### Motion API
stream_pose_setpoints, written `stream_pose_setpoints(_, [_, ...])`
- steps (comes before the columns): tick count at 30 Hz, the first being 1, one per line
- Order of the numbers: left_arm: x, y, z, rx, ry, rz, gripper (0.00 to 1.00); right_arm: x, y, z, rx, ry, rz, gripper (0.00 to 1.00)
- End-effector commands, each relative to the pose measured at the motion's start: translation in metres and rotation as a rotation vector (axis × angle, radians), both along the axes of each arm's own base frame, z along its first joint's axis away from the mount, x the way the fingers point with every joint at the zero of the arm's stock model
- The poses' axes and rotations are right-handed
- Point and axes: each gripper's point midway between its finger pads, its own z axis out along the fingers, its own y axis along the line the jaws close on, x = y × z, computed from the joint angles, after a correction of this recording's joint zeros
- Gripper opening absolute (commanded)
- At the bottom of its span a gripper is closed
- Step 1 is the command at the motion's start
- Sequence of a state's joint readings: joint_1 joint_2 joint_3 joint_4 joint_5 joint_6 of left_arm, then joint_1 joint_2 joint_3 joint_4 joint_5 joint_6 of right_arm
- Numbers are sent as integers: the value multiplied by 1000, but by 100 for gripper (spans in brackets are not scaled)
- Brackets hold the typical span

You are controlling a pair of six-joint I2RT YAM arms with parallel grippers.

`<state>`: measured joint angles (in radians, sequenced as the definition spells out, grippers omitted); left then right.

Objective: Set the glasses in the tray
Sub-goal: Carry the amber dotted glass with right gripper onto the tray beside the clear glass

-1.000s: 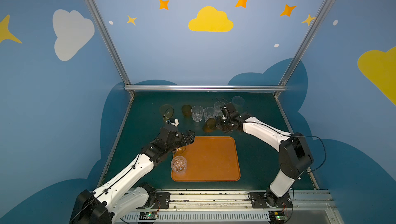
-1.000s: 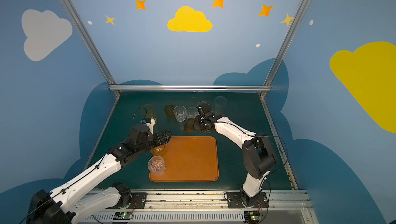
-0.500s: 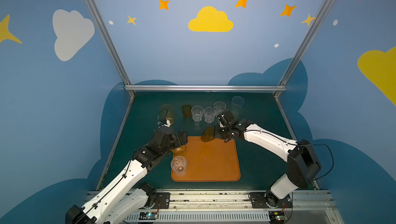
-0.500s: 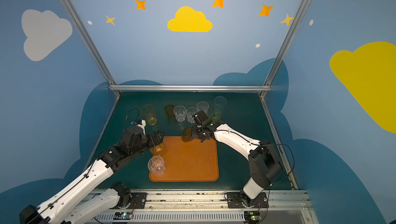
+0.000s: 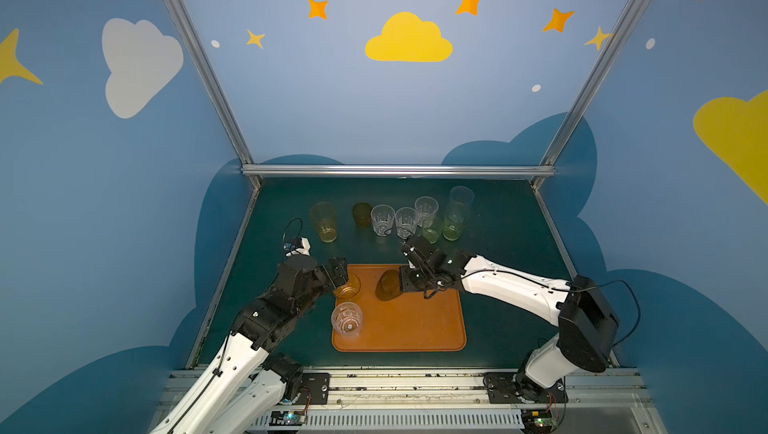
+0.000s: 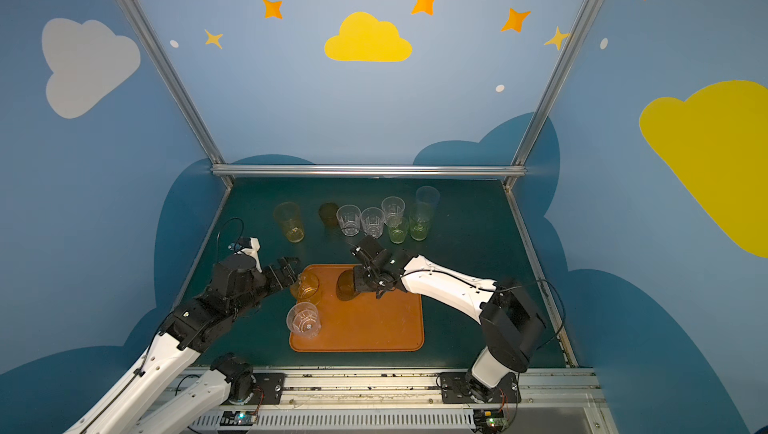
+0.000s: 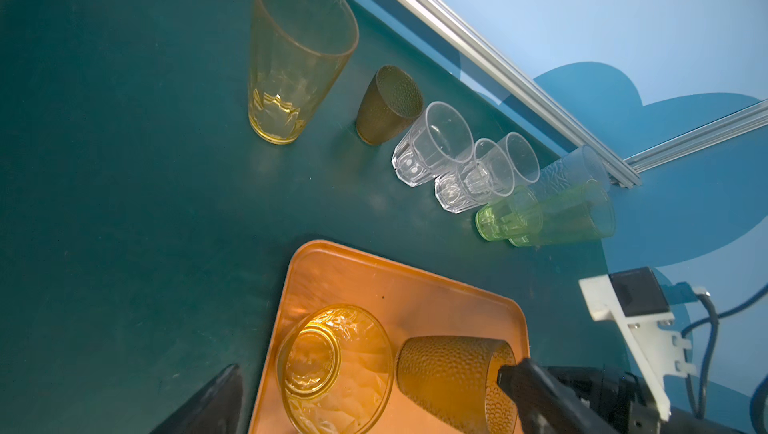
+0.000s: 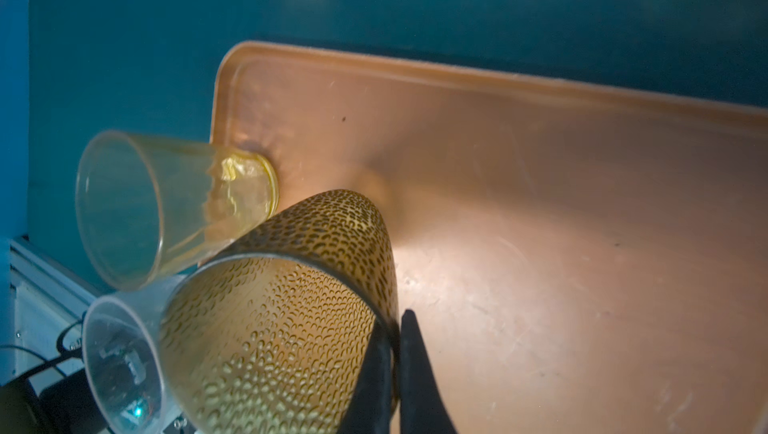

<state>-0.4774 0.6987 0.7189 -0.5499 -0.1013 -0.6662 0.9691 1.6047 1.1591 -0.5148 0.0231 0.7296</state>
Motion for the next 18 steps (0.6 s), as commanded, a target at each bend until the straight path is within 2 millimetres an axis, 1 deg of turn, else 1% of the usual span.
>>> stream_pose_setpoints(1, [-2,-1,-3,3,19,-16,100,-13,-3,0,-31,1,14,0])
stream_pose_setpoints(3, [0,-3,-4,1,21,-23,100,-20,-3,-1,-52,4,29,0])
stream_pose_setpoints(9, [3,-6,-6,1,25,-39,100,-39,-12,-8,-133,20,49,0])
stream_pose_setpoints(14, [4,-6,-7,-2,22,-38,100,-52,-6,-8,-135,35,77,0])
stream_pose_setpoints(18, [4,-7,-8,-5,27,-42,100,-61,2,-6,-118,44,100,0])
